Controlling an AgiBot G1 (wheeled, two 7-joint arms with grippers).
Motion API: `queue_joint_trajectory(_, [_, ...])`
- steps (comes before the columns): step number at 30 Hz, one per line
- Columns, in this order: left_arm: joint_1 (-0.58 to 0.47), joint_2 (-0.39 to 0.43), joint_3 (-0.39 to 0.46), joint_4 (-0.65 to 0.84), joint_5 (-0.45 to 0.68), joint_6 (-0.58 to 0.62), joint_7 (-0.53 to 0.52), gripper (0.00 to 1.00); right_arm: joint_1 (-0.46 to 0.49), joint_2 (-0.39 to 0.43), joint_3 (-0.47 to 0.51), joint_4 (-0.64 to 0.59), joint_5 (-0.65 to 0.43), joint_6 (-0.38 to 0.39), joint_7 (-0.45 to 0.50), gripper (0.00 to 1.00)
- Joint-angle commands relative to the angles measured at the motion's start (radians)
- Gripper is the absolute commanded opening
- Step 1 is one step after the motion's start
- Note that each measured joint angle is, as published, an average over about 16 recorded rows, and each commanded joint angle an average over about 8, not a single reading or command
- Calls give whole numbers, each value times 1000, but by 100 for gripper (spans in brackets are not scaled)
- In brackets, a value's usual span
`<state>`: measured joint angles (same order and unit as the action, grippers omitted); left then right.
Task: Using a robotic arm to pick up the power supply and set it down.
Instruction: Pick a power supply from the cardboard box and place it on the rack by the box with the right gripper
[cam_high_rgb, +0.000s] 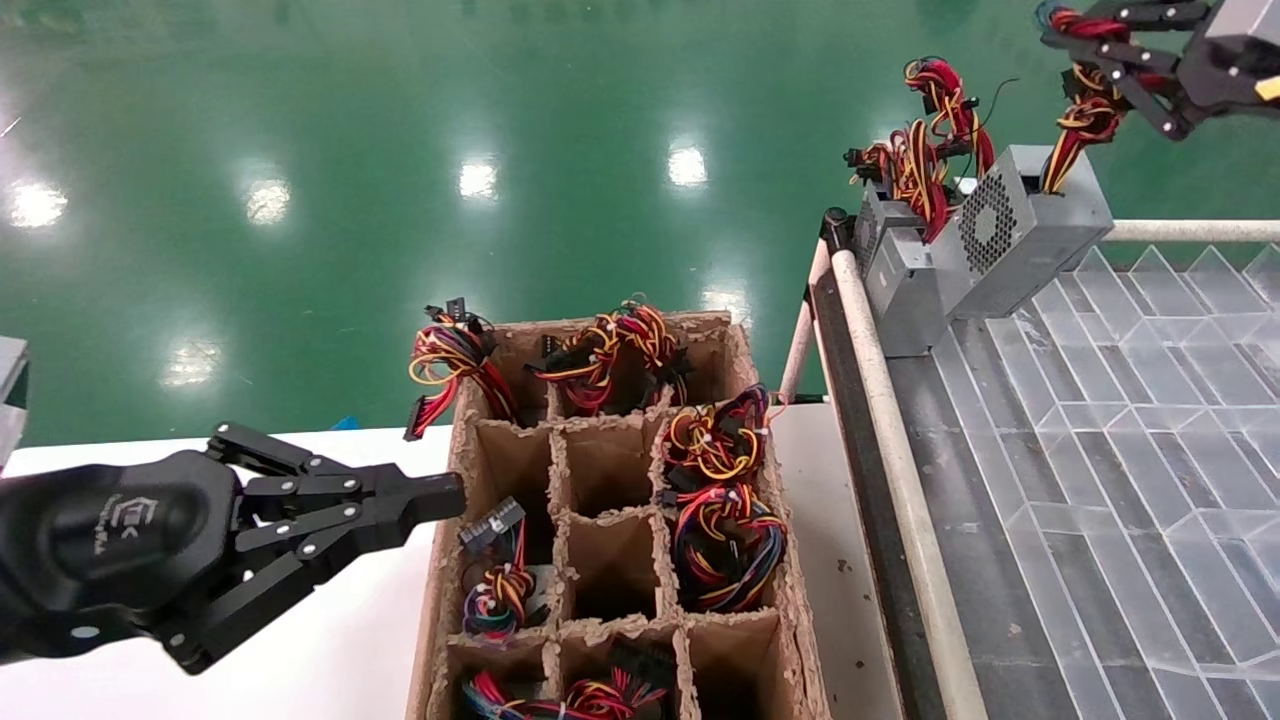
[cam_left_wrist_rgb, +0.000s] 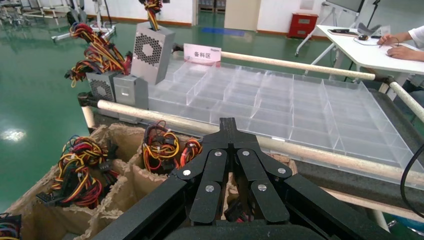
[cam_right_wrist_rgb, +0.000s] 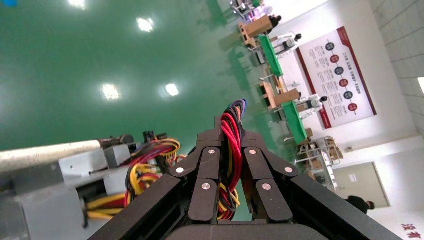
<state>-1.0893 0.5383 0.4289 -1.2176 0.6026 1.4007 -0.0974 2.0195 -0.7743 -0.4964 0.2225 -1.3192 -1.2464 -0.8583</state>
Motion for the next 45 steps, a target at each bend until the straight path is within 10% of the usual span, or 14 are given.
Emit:
queue_joint_trajectory(1, [0, 0, 0, 0, 0, 0, 0, 0, 0, 0, 3, 3, 4, 0, 1, 0])
queue_joint_trajectory(45, [0, 0, 0, 0, 0, 0, 0, 0, 12, 146, -12, 81, -30, -47, 52, 0])
